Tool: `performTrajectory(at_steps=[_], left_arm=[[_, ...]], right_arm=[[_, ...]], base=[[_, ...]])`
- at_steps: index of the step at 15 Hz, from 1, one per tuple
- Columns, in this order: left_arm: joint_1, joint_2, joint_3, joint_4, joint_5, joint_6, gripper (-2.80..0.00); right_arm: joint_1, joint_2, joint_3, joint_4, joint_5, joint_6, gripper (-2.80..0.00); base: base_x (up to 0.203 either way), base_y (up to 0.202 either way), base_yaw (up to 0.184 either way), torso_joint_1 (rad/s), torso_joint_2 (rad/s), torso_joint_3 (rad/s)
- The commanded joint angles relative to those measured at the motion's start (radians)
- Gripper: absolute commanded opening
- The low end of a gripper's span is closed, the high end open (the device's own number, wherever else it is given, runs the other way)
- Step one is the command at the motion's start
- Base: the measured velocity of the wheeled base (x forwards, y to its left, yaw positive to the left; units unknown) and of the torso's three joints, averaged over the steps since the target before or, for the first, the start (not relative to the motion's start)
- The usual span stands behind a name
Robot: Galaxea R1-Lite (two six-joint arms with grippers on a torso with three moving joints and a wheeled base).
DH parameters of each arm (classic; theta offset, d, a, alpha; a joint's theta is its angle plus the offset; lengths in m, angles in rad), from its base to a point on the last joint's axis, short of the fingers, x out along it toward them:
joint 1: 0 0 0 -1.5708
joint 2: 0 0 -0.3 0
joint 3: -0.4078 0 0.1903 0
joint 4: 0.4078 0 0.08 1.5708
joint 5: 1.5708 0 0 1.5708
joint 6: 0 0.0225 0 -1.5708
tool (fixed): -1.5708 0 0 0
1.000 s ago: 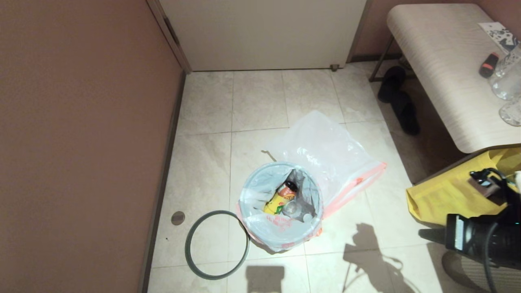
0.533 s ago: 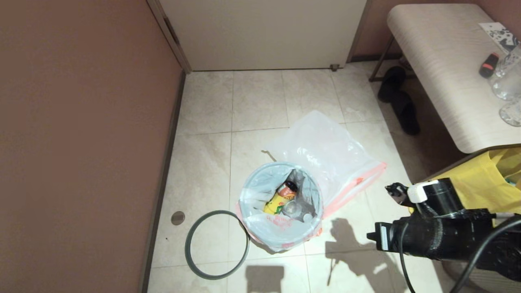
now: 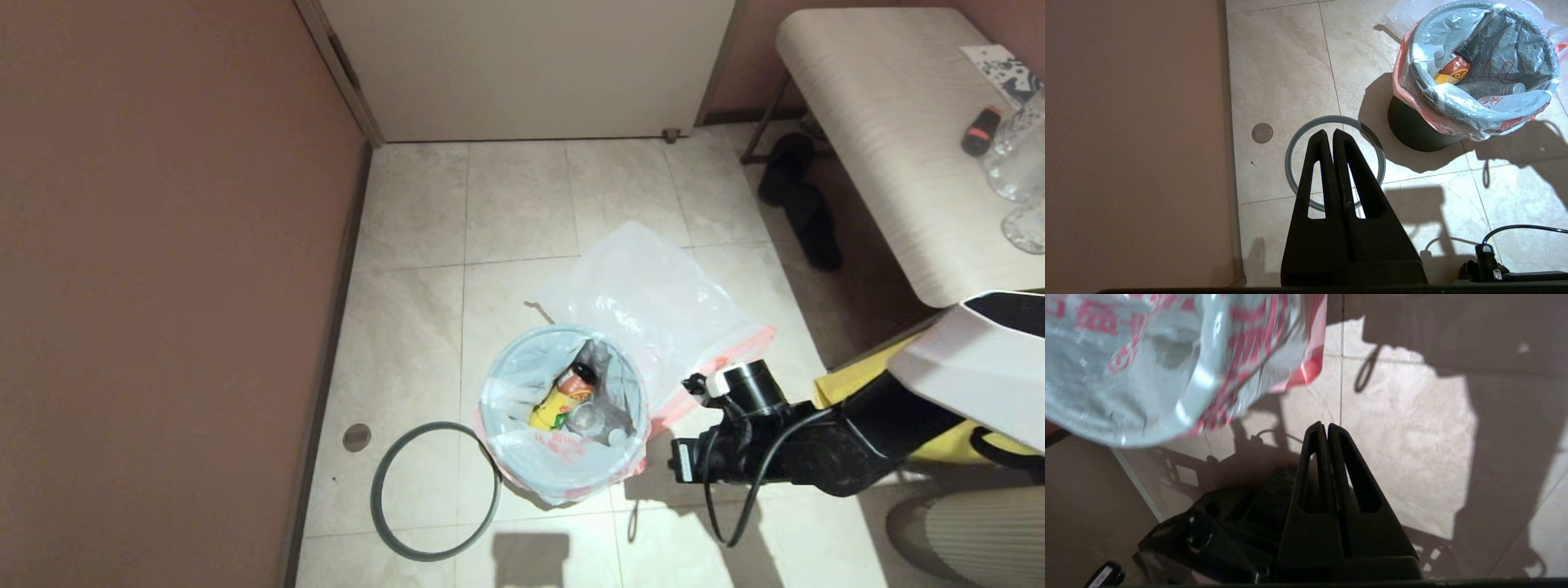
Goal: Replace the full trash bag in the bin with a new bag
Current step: Place the trash bag on the floor
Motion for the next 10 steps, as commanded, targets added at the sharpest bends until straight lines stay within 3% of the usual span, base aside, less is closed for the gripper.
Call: performTrajectory(at_steps=[1,2,10], left_arm=[[0.0,0.001,0.0,0.0,0.0,0.001,-2.8],[0.0,0.001,0.0,0.0,0.0,0.001,-2.8],[0.0,0.001,0.0,0.0,0.0,0.001,-2.8]], right_arm=[[0.005,0.146,-0.109,0.039,-0.006,-0.017,-2.8],[0.017,0.162,-0.119,0.068,-0.038,-0.033,0.0],[0.015,0.243,-0.199,0.064,-0.049,-0.031,0.0]], base=[[0.0,0.0,0.0,0.0,0.0,0.0],[0.0,0.0,0.0,0.0,0.0,0.0],[0.0,0.0,0.0,0.0,0.0,0.0]])
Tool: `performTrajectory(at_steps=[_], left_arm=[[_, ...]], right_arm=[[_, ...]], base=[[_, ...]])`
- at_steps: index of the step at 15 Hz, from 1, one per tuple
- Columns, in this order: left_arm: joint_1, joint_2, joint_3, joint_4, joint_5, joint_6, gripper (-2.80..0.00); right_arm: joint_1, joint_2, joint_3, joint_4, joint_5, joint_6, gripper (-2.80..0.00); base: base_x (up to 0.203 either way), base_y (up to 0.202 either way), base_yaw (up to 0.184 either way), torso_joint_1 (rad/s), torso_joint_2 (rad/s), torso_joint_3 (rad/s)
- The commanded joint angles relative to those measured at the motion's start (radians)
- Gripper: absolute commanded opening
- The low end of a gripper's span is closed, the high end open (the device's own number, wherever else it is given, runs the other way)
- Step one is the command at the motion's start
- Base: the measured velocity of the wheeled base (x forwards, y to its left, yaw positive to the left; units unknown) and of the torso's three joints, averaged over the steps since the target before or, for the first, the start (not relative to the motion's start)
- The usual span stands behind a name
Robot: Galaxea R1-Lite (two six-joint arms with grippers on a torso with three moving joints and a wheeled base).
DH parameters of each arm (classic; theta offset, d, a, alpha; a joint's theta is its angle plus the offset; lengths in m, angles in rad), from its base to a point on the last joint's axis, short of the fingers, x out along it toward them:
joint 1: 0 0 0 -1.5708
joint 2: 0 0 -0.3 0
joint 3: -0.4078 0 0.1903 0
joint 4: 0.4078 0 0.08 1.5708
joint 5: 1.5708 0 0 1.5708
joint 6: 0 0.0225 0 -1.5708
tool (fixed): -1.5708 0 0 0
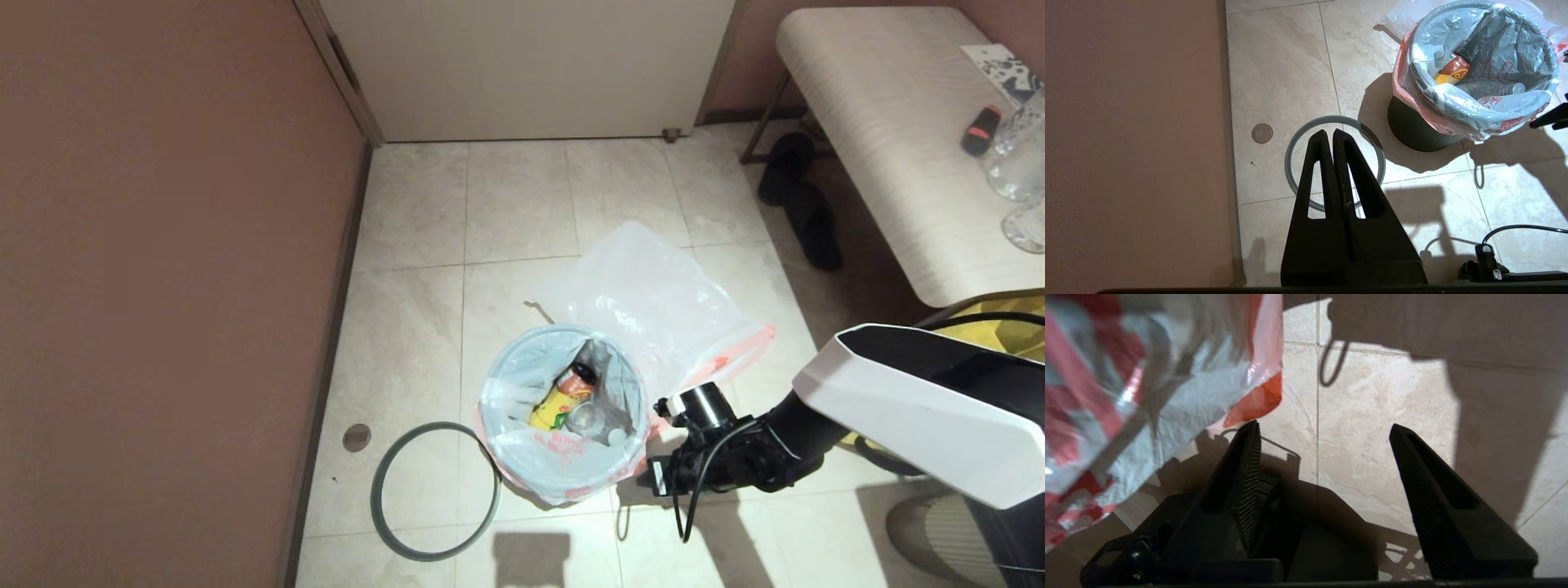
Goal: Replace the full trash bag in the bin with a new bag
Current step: Place the trash bag on the floor
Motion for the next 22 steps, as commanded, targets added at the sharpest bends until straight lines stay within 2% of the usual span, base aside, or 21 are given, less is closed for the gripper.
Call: performTrajectory(at_steps=[1,6,9,22], left_arm=[[0.0,0.001,0.0,0.0,0.0,0.0,-2.8],[0.0,0.001,0.0,0.0,0.0,0.0,-2.8],[0.0,0.001,0.0,0.0,0.0,0.0,-2.8],[0.0,0.001,0.0,0.0,0.0,0.0,-2.8]], right_arm=[[-0.003,0.003,-0.006,-0.016,0.002,0.002,0.0],[-0.01,-0.034,0.017,-0.057,0.005,0.012,0.0],[-0.019,-0.04,0.05,-0.146,0.01,0.037,0.0],[-0.017,0.045,0.032,-0.191,-0.013,0.006,0.0]], base=[[0.0,0.0,0.0,0.0,0.0,0.0],[0.0,0.0,0.0,0.0,0.0,0.0],[0.0,0.0,0.0,0.0,0.0,0.0],[0.0,0.0,0.0,0.0,0.0,0.0]])
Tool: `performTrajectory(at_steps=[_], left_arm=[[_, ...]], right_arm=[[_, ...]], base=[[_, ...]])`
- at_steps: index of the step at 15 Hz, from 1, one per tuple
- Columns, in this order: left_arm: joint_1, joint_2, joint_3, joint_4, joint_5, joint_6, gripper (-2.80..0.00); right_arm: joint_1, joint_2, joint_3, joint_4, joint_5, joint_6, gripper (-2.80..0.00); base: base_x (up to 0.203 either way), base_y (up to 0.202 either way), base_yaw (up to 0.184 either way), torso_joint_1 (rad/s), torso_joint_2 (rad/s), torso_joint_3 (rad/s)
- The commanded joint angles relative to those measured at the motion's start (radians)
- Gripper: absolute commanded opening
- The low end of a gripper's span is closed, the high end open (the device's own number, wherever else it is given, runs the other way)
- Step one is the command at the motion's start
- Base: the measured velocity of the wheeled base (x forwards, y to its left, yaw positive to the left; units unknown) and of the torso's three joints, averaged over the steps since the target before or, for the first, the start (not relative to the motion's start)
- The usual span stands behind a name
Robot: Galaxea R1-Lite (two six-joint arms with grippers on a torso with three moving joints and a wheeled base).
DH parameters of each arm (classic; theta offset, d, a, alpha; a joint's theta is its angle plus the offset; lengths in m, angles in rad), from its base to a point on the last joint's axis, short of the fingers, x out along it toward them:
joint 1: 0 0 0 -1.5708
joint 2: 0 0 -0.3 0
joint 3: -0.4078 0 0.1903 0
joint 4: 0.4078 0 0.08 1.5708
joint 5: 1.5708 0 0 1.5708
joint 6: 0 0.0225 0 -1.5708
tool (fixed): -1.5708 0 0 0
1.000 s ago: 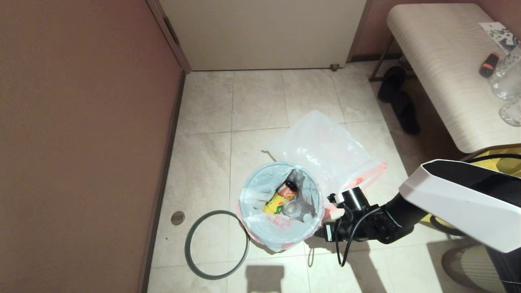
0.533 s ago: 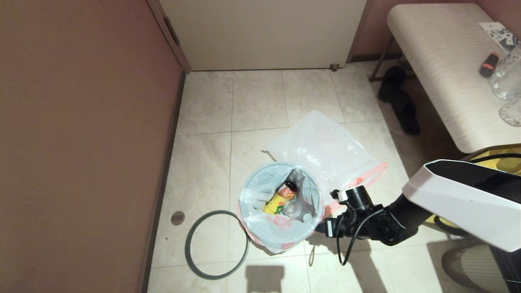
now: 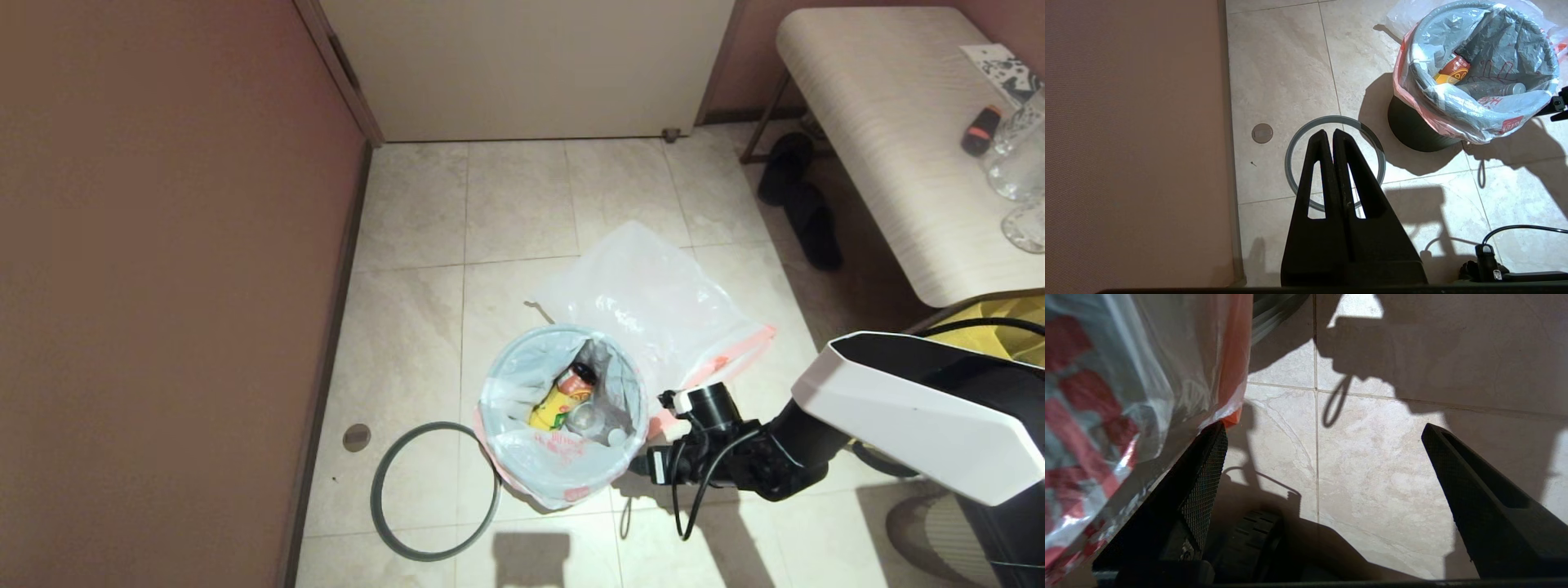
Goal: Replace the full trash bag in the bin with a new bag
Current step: Place the trash bag on the floor
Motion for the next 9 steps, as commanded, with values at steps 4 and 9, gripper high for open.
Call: performTrajectory(at_steps=[4,9], left_arm=[[0.0,0.001,0.0,0.0,0.0,0.001,-2.8],[0.0,0.001,0.0,0.0,0.0,0.001,-2.8]], right_arm=[[0.002,0.012,0.005,-0.082,0.004,0.001,0.0],[-0.004,-0.009,0.044,-0.17,0.038,0.013,0.0]], base=[[0.0,0.0,0.0,0.0,0.0,0.0],[0.0,0.0,0.0,0.0,0.0,0.0]])
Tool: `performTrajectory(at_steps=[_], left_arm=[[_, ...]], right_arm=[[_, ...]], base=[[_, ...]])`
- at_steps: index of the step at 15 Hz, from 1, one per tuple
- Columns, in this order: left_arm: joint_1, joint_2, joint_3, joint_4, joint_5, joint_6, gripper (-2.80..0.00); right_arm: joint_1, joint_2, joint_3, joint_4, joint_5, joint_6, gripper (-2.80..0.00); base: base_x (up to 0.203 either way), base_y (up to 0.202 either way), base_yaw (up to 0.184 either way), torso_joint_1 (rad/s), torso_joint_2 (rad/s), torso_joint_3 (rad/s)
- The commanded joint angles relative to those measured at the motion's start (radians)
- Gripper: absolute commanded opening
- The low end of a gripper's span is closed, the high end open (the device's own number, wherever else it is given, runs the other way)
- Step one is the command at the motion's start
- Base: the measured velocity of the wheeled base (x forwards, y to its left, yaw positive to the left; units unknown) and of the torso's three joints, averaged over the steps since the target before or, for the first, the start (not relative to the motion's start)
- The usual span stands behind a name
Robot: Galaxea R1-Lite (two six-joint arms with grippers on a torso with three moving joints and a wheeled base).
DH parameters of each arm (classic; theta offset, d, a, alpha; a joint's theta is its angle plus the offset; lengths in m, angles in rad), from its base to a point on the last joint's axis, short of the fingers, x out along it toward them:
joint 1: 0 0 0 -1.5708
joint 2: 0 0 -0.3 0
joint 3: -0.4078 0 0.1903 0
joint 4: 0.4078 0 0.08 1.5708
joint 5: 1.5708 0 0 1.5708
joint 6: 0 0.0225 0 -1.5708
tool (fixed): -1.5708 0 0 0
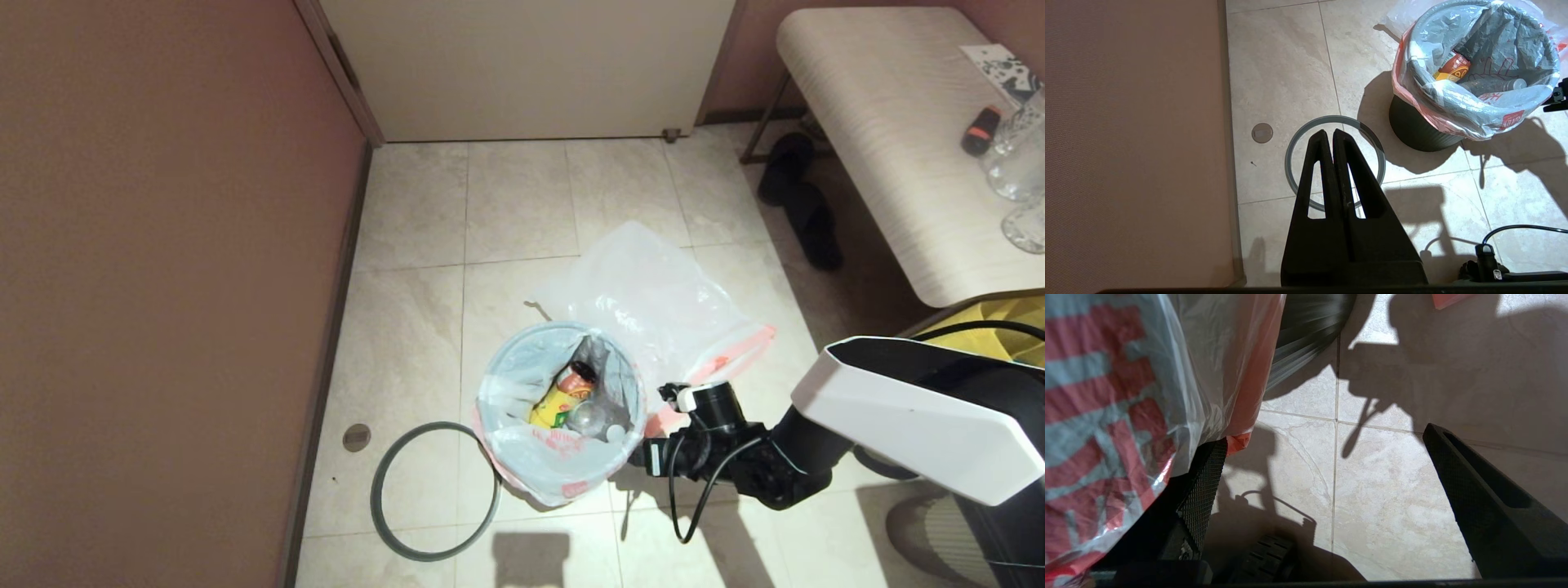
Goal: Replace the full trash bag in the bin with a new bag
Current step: Place the trash bag on the floor
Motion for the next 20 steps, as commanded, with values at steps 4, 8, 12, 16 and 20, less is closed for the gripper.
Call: performTrajectory(at_steps=[4,8,12,16,20], left_arm=[[0.0,0.001,0.0,0.0,0.0,0.001,-2.8],[0.0,0.001,0.0,0.0,0.0,0.001,-2.8],[0.0,0.001,0.0,0.0,0.0,0.001,-2.8],[0.0,0.001,0.0,0.0,0.0,0.001,-2.8],[0.0,0.001,0.0,0.0,0.0,0.001,-2.8]], right_arm=[[-0.001,-0.005,0.007,-0.063,0.005,0.042,0.0],[0.006,0.018,0.006,-0.101,-0.004,0.036,0.0],[0.012,0.055,0.004,-0.15,-0.015,0.033,0.0],[0.028,0.097,-0.009,-0.185,-0.07,0.0,0.0],[0.029,0.134,-0.03,-0.213,-0.142,-0.038,0.0]], base=[[0.0,0.0,0.0,0.0,0.0,0.0],[0.0,0.0,0.0,0.0,0.0,0.0],[0.0,0.0,0.0,0.0,0.0,0.0],[0.0,0.0,0.0,0.0,0.0,0.0],[0.0,0.0,0.0,0.0,0.0,0.0]])
